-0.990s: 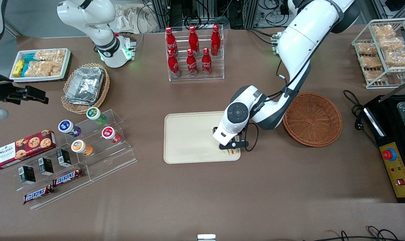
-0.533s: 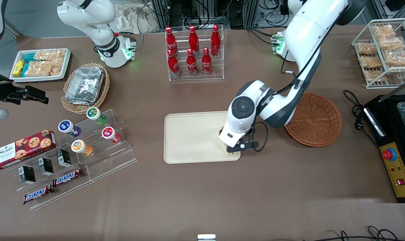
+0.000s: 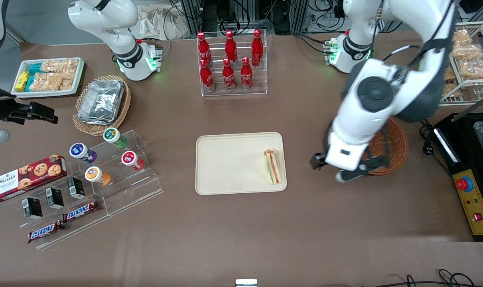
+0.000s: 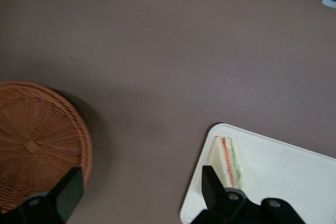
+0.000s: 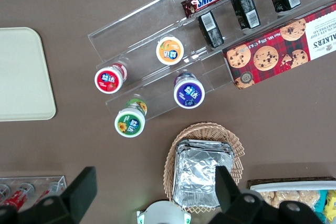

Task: Place sandwich from basket to tray
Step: 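Raise the left gripper and withdraw it toward the basket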

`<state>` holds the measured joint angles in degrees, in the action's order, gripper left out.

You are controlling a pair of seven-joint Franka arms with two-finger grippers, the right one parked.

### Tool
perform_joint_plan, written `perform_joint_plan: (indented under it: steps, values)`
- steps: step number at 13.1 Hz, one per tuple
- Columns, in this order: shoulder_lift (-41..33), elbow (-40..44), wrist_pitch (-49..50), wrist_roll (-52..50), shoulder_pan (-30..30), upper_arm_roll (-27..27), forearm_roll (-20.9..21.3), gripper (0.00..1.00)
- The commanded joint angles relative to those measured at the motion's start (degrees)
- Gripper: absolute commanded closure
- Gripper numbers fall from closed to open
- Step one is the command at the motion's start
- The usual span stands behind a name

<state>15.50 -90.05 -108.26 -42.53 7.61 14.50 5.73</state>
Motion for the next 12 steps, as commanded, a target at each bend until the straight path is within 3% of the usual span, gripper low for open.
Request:
perform_joint_plan:
  steps: [1, 6, 9, 12]
  values:
    - [-6.52, -5.83, -0.02, 13.47, -0.41, -5.95, -5.63, 0.0]
    - [-15.76, -18.06, -4.59, 36.08, -2.16, -14.57, -6.7, 0.0]
    - [-14.81, -14.83, 0.57, 45.66, -6.28, -16.43, -9.07, 0.0]
    - [-10.42, -7.88, 3.58, 52.01, -8.32, -16.43, -8.1, 0.0]
